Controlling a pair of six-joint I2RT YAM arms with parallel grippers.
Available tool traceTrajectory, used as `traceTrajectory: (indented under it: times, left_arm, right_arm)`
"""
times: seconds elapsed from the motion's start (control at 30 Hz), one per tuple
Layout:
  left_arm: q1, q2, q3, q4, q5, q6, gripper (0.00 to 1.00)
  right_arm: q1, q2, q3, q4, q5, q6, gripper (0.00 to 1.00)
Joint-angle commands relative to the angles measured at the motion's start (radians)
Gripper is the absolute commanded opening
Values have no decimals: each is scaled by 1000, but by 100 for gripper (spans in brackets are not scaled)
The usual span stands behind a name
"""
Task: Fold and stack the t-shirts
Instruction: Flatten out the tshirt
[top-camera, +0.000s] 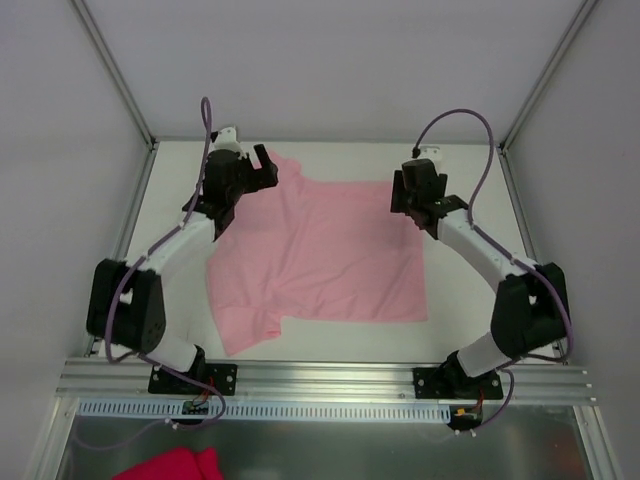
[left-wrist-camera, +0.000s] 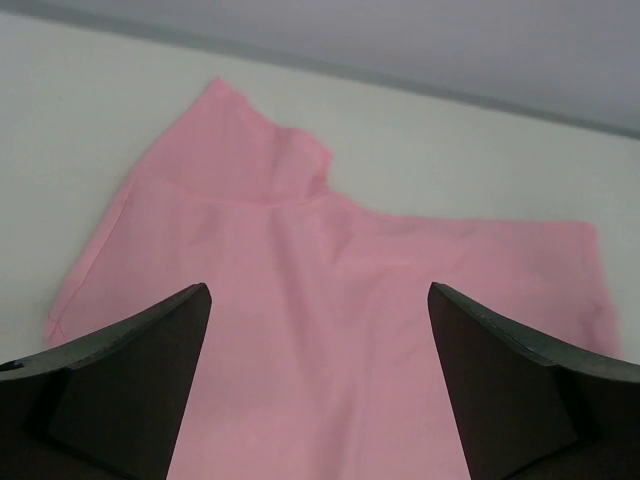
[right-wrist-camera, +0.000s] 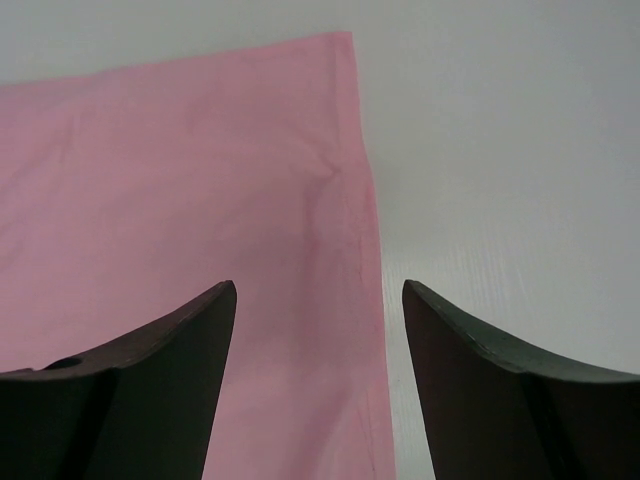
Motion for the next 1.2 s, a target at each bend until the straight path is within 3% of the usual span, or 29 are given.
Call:
traceTrajectory:
  times: [0.0,0.03,0.17,0.37,0.5,0.63,0.9,1.17]
  left_arm:
    - [-54,-241,-172,95,-209,-21,92]
    - [-63,-290,-268,95,-217,-51,92]
    - [-147,-478,-401,24,-356,-83,92]
    - [-192,-510,-513,-68,-376,-187,89]
    - [-195,-418,-538,33,-294,-181,90]
    - [-215,-222,-487,140,-208,-164,89]
    - [-229,78,-326,150,-168,-169,89]
    - [-229,162,-248,124,-200,-155,89]
  right_arm:
    - [27,-204,-102,150,121,22,72]
    - [36,-273,-164,162,132,53,72]
    - [103,-355,-223,136,219,50,72]
    - [159,-404,-275,112,226,75,73]
    - [191,-455,-306,118,235,68,74]
    - [197,-449,-306,129,113,65,74]
    - [217,-341,-327,168,6,85,75]
    - [231,-401,-344,156,35,72,75]
